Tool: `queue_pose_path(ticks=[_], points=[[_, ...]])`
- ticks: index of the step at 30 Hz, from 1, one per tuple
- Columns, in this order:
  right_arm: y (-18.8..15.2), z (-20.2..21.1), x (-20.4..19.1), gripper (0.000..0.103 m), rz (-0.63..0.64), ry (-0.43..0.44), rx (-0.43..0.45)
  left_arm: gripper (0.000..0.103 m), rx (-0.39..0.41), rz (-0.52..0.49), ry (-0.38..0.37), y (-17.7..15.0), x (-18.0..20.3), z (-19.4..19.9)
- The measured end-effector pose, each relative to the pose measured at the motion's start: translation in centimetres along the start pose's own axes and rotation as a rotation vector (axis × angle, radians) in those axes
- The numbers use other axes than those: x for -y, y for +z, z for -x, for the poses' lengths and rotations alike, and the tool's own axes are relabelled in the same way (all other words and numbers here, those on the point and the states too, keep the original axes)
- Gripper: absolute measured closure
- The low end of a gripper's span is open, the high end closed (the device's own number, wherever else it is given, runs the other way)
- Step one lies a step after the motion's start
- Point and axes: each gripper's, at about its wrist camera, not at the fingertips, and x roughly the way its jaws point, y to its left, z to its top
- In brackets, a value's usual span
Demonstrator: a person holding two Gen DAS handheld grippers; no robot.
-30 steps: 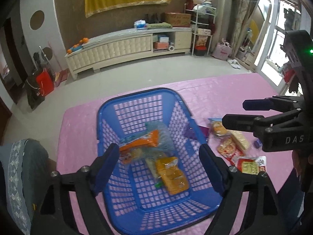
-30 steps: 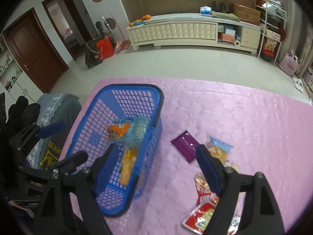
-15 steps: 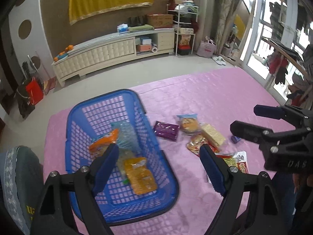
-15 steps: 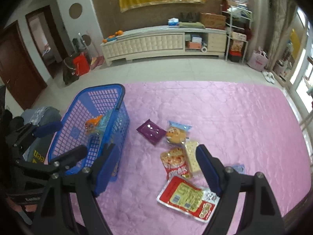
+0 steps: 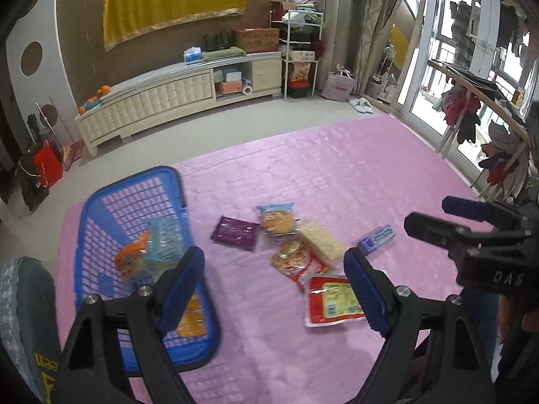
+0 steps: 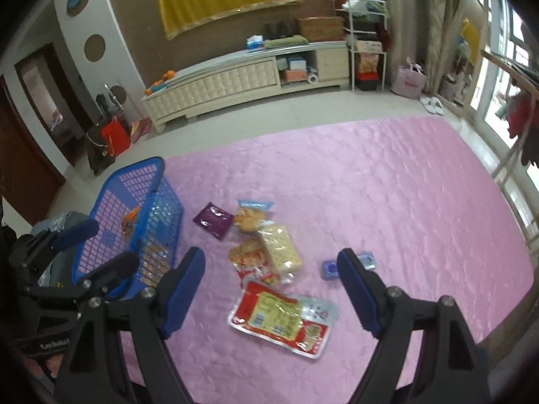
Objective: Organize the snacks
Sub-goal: 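Move both tools back over the pile, right tool toward the red-and-silver packet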
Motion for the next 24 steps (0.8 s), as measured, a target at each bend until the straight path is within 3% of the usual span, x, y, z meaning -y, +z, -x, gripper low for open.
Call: queue_pose_path(ticks=[6,13,24], points=[[-1.0,-0.5,3.7,0.019,-0.039,-0.032,-0.03,0.02,-0.022,-0.039,-0.039,0.2,3.7,-1.4],[-1.8,-0.9,8.1,0.019,-0.042,-0.037,-0.078,0.02,-0.058,-0.099,-0.021,0.1,7.7,-3.5],[-3.4,-4.3,12.7,0.019,-0.029,-0.008,-0.183,0.02,-0.186,-0.123,-0.006,-1.3,10.2,-8.1]])
